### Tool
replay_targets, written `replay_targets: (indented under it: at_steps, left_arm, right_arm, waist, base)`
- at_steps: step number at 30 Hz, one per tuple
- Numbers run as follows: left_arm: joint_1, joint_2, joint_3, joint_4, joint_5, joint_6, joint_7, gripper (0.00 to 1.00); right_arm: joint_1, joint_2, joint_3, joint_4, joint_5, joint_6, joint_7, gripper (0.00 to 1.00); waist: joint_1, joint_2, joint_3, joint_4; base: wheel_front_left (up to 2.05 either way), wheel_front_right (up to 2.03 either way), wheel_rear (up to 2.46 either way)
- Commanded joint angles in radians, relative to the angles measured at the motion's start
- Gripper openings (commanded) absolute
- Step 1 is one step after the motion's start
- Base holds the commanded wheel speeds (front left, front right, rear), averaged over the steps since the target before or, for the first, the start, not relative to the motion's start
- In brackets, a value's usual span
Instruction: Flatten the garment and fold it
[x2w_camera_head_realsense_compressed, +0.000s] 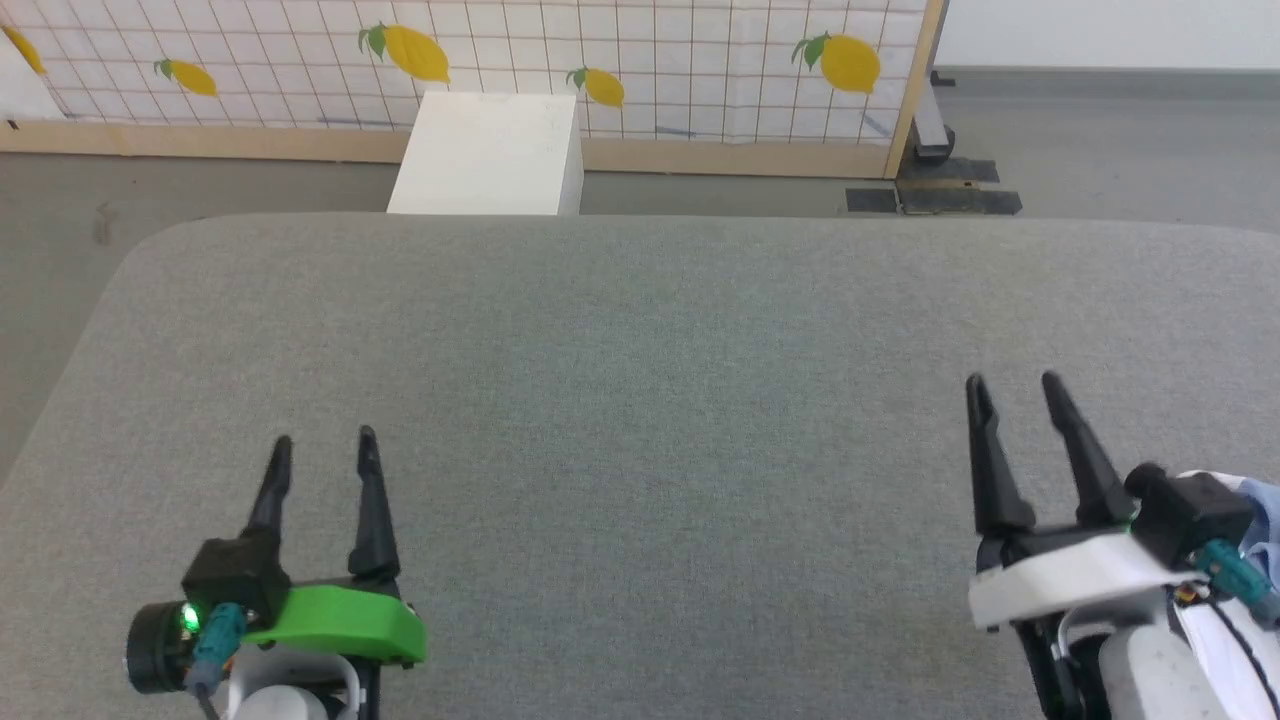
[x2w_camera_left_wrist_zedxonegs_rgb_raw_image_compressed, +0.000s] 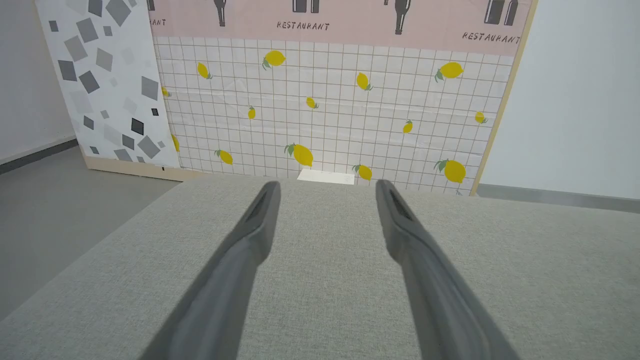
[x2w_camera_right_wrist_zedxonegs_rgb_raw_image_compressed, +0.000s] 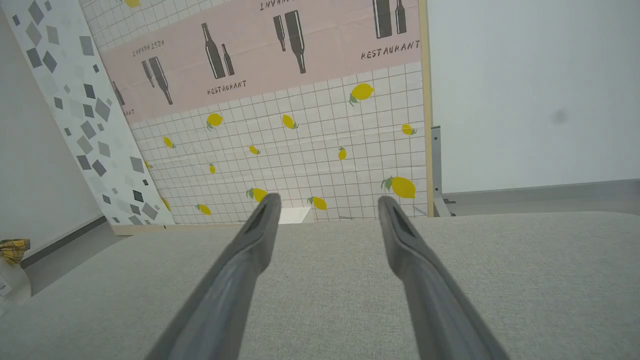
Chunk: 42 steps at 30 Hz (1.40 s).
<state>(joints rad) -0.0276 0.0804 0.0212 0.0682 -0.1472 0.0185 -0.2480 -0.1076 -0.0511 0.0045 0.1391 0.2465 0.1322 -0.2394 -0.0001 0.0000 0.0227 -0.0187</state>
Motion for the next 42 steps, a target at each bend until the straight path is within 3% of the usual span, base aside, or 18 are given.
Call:
replay_targets:
  at_steps: [1, 23, 24, 42]
  left_arm:
    - [-0.011, -0.007, -0.008, 0.012, 0.009, -0.006, -0.001, 1.0]
    - [0.015, -0.014, -0.054, 0.118, -0.003, -0.017, -0.013, 1.0]
    - [0.006, -0.015, -0.055, 0.117, -0.004, -0.01, -0.004, 0.0]
    - [0.009, -0.016, -0.053, 0.096, 0.013, -0.011, 0.025, 0.0]
  right_arm:
    - [0.023, 0.001, 0.003, 0.006, 0.002, -0.002, -0.01, 1.0]
    - [0.149, 0.001, 0.008, 0.016, -0.016, -0.002, -0.022, 1.0]
    - [0.134, 0.0, 0.009, 0.017, -0.009, 0.0, -0.015, 0.0]
    - [0.131, 0.0, 0.008, -0.001, -0.035, 0.0, 0.013, 0.0]
  waist:
    - [0.0001, 0.0, -0.006, -0.002]
    - [0.0001, 0.0, -0.037, -0.026]
    - [0.0001, 0.0, -0.037, -0.026]
    - [0.0001, 0.0, -0.035, -0.021]
  base:
    - [0.0, 0.0, 0.0]
    - [0.0, 0.0, 0.0]
    - [0.0, 0.0, 0.0]
    - [0.0, 0.0, 0.0]
